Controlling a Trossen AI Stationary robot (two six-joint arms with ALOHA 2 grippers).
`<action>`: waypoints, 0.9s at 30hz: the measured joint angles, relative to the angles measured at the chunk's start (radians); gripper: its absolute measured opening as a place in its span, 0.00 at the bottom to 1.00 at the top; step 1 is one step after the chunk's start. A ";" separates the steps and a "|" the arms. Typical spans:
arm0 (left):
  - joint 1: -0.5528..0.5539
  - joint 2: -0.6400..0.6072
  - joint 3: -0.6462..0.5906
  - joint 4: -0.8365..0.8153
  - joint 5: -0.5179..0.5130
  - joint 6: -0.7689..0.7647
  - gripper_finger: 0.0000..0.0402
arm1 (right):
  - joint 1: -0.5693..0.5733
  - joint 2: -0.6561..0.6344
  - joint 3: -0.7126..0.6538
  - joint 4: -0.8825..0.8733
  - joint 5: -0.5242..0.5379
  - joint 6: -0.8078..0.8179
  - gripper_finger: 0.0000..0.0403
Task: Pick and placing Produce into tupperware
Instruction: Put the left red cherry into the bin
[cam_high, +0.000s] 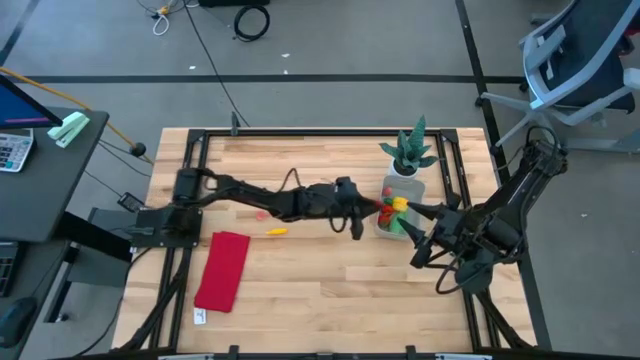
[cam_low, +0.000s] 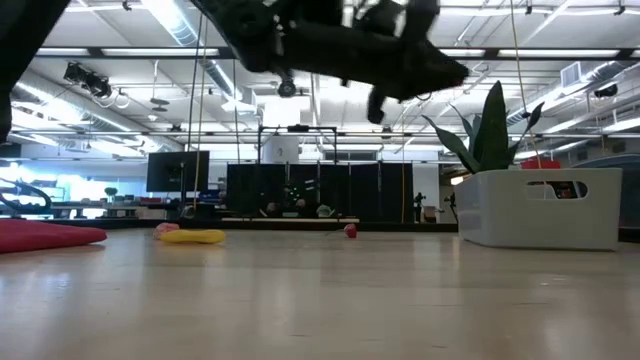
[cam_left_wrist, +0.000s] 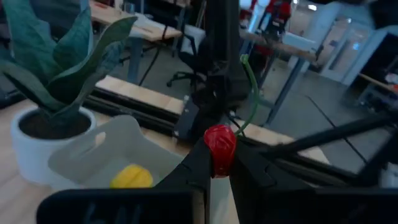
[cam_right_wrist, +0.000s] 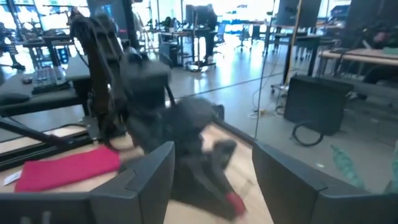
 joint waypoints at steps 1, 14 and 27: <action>0.007 0.025 0.027 0.008 0.002 0.000 0.10 | 0.000 0.000 0.004 0.000 0.008 -0.006 0.56; 0.055 0.319 0.557 -0.572 0.074 0.000 0.10 | 0.000 0.000 0.012 0.000 0.042 -0.032 0.56; 0.057 0.342 0.576 -0.671 0.085 0.038 0.36 | 0.000 0.000 0.011 0.000 0.046 -0.032 0.56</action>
